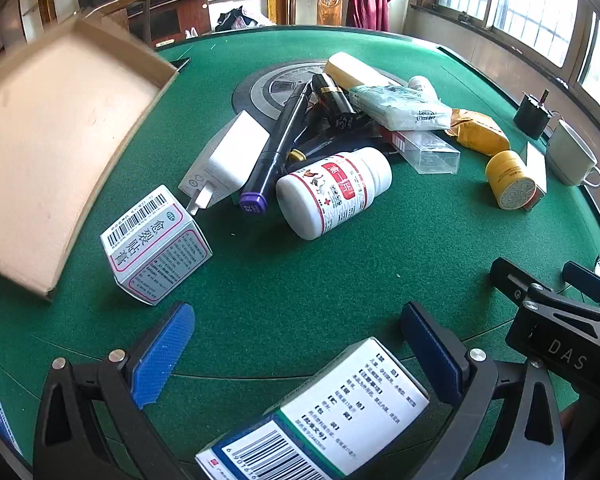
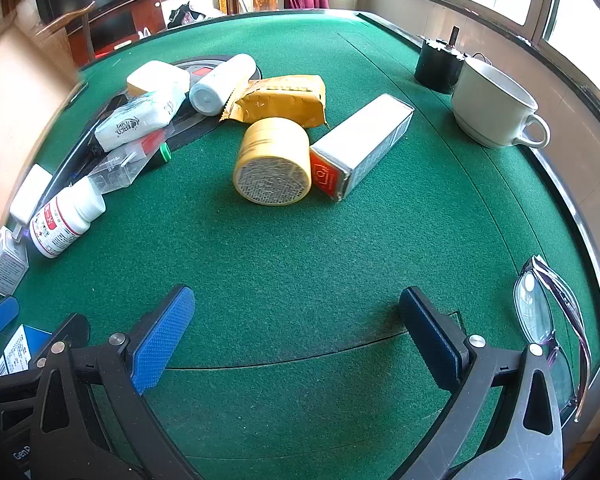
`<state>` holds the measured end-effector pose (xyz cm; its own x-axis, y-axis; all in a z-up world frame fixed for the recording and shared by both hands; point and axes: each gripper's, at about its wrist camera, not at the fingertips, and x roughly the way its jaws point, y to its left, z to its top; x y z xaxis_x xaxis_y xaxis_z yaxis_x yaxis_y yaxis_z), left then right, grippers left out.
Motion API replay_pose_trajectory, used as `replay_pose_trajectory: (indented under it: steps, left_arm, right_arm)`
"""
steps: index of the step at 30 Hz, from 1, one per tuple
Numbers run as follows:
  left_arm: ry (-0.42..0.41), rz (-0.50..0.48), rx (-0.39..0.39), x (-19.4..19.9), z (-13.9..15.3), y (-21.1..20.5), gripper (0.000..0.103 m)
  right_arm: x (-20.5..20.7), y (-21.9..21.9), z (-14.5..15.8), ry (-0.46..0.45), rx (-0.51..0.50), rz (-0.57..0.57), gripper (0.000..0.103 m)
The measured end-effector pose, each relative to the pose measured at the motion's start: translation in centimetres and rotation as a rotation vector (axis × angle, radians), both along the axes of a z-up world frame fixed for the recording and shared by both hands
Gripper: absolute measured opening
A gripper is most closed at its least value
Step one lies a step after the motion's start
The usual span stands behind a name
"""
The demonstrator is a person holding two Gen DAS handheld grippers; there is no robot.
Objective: Organize objects
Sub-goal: 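Move the left tool toward the white-and-blue medicine box on the table, then grasp the white barcode medicine box with the left tool while the right tool grasps the white-red box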
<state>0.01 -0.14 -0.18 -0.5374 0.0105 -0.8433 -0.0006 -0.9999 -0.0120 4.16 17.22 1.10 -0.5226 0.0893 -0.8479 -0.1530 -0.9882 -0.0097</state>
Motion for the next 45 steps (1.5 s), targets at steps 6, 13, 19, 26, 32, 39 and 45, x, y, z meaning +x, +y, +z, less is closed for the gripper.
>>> replay_pose_trajectory:
  steps: [6, 13, 19, 26, 32, 39, 45]
  left_arm:
    - [0.0, 0.0, 0.0, 0.0, 0.0, 0.0, 0.103]
    - [0.001, 0.0, 0.0, 0.0, 0.0, 0.0, 0.103]
    - [0.0, 0.001, 0.0, 0.2, 0.2, 0.1, 0.103]
    - [-0.033, -0.116, 0.011, 1.3, 0.5, -0.8, 0.102]
    - [0.015, -0.362, 0.023, 5.9, 2.0, -2.4, 0.102]
    - [0.073, -0.498, 0.046, 7.0, 2.8, -1.9, 0.096]
    - [0.019, -0.507, 0.009, 6.5, 2.0, -0.7, 0.038]
  right_arm:
    - [0.0, 0.0, 0.0, 0.001, 0.0, 0.0, 0.103]
    - [0.0, 0.0, -0.1, 0.001, 0.0, -0.001, 0.103]
    - [0.1, 0.2, 0.2, 0.0, 0.0, -0.001, 0.103]
    - [-0.3, 0.1, 0.2, 0.0, -0.001, 0.017, 0.103]
    - [-1.0, 0.1, -0.1, 0.001, -0.004, 0.056, 0.103]
    - [-0.2, 0.4, 0.4, 0.042, -0.047, 0.058, 0.102]
    - [0.5, 0.8, 1.3, 0.112, -0.081, 0.054, 0.102]
